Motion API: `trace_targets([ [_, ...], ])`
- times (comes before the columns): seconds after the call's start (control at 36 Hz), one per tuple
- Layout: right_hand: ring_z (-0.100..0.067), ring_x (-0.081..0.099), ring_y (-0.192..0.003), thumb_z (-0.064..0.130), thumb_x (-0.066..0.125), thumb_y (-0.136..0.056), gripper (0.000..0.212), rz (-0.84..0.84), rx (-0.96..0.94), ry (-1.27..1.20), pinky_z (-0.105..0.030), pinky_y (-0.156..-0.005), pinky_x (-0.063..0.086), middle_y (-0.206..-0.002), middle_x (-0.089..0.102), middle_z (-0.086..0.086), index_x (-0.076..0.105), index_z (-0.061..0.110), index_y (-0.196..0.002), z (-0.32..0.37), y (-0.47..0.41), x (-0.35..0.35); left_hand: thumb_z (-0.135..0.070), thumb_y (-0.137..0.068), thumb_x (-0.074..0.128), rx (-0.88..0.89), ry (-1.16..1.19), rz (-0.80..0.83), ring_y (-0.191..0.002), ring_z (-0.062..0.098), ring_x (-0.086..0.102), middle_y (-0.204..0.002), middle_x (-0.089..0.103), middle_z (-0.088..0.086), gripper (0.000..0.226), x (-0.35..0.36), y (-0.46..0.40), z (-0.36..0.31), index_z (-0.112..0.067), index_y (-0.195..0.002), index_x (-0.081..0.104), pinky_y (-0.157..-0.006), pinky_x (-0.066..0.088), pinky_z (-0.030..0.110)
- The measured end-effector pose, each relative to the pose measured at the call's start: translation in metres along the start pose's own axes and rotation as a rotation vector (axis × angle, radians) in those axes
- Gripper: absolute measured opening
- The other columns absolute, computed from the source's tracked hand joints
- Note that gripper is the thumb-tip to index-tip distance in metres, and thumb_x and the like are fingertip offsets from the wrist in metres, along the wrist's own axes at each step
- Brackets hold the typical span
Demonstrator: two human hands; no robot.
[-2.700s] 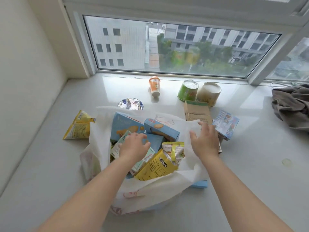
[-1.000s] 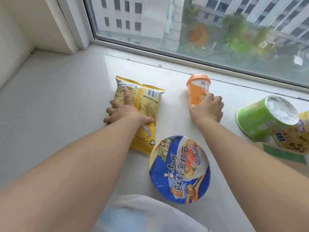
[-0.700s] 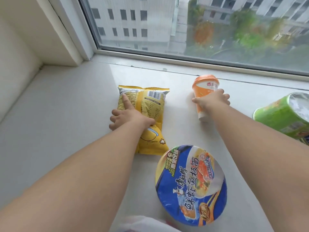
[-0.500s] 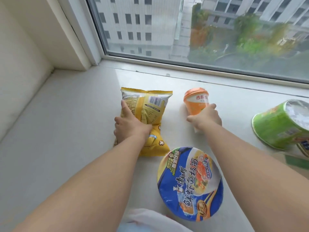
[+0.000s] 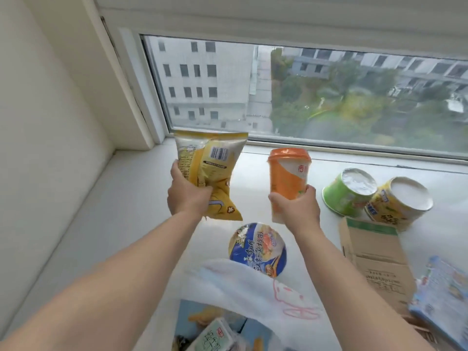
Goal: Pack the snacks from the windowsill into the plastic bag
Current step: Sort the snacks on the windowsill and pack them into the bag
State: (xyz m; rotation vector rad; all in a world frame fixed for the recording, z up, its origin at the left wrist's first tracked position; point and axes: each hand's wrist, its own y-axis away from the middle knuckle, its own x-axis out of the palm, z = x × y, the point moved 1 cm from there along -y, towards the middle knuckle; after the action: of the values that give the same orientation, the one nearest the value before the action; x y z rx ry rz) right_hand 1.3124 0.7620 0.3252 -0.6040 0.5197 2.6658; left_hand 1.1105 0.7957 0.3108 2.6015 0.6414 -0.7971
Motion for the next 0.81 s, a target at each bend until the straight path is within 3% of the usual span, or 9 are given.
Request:
trace_targets([
  [0.08,-0.015,0.058,-0.083,0.029,0.077,-0.069,0.051,0.022,0.02,-0.155,-0.032,-0.074,0.046,-0.094,0.058,0.005,0.046,0.02,-0.108,-0.006,0.048,-0.024,-0.035,-0.072,0.079,0.142,0.165,-0.083,-0.109,0.024,0.057,-0.123,0.058,0.0,0.089,-0.04,0.026,-0.024,-0.03,-0.143,0.025,-0.094,0.048,0.038],
  [0.14,-0.019,0.064,-0.087,0.038,0.078,-0.06,0.062,0.058,0.04,-0.224,-0.036,-0.076,0.053,-0.099,0.064,0.0,0.052,0.019,-0.112,-0.017,0.083,-0.039,-0.034,-0.072,0.08,0.181,0.26,-0.135,-0.109,0.019,0.055,-0.122,0.058,-0.002,0.085,-0.064,0.045,-0.031,-0.026,-0.141,0.032,-0.09,0.043,0.027],
  [0.25,-0.018,0.066,-0.081,0.045,0.071,-0.054,0.06,0.128,0.108,-0.306,-0.03,-0.068,0.052,-0.092,0.068,-0.002,0.06,0.019,-0.107,-0.045,0.153,-0.064,-0.03,-0.068,0.083,0.257,0.362,-0.147,-0.111,0.019,0.055,-0.123,0.059,-0.002,0.082,-0.097,0.091,-0.031,-0.02,-0.137,0.039,-0.091,0.044,0.026],
  [0.33,-0.018,0.065,-0.089,0.059,0.073,-0.045,0.079,0.145,0.12,-0.185,-0.037,-0.077,0.054,-0.101,0.066,0.001,0.055,0.021,-0.112,-0.067,0.192,-0.071,-0.026,-0.068,0.083,0.3,0.409,-0.081,-0.11,0.019,0.056,-0.122,0.059,-0.002,0.082,-0.106,0.131,-0.024,-0.02,-0.137,0.039,-0.094,0.046,0.029],
  [0.47,-0.016,0.057,-0.087,0.035,0.08,-0.069,0.054,0.032,0.105,-0.072,-0.027,-0.072,0.045,-0.092,0.056,0.007,0.044,0.023,-0.107,-0.092,0.231,-0.101,-0.02,-0.067,0.084,0.386,0.461,0.074,-0.103,0.011,0.054,-0.113,0.058,-0.012,0.086,-0.108,0.199,0.002,-0.027,-0.14,0.038,-0.092,0.045,0.027],
  [0.58,-0.022,0.061,-0.089,0.039,0.078,-0.068,0.054,-0.053,0.194,-0.085,-0.039,-0.08,0.051,-0.097,0.061,-0.002,0.049,0.016,-0.107,-0.115,0.247,-0.123,-0.016,-0.064,0.087,0.333,0.521,0.241,-0.103,0.016,0.06,-0.107,0.062,-0.016,0.079,-0.104,0.233,0.04,-0.033,-0.13,0.046,-0.09,0.052,0.04],
  [0.69,-0.027,0.063,-0.092,0.044,0.078,-0.062,0.064,-0.113,0.248,-0.191,-0.047,-0.088,0.052,-0.102,0.063,-0.007,0.05,0.013,-0.111,-0.129,0.262,-0.132,-0.019,-0.064,0.086,0.322,0.333,0.377,-0.101,0.017,0.061,-0.105,0.062,-0.016,0.083,-0.097,0.255,0.079,-0.04,-0.131,0.041,-0.088,0.053,0.038],
  [0.81,-0.026,0.064,-0.092,0.049,0.076,-0.054,0.073,-0.138,0.248,-0.233,-0.046,-0.087,0.052,-0.103,0.064,-0.006,0.051,0.014,-0.113,-0.136,0.276,-0.132,-0.038,-0.068,0.078,0.412,-0.157,0.485,-0.092,0.02,0.061,-0.102,0.063,-0.01,0.091,-0.095,0.264,0.12,-0.047,-0.14,0.023,-0.08,0.053,0.033],
])
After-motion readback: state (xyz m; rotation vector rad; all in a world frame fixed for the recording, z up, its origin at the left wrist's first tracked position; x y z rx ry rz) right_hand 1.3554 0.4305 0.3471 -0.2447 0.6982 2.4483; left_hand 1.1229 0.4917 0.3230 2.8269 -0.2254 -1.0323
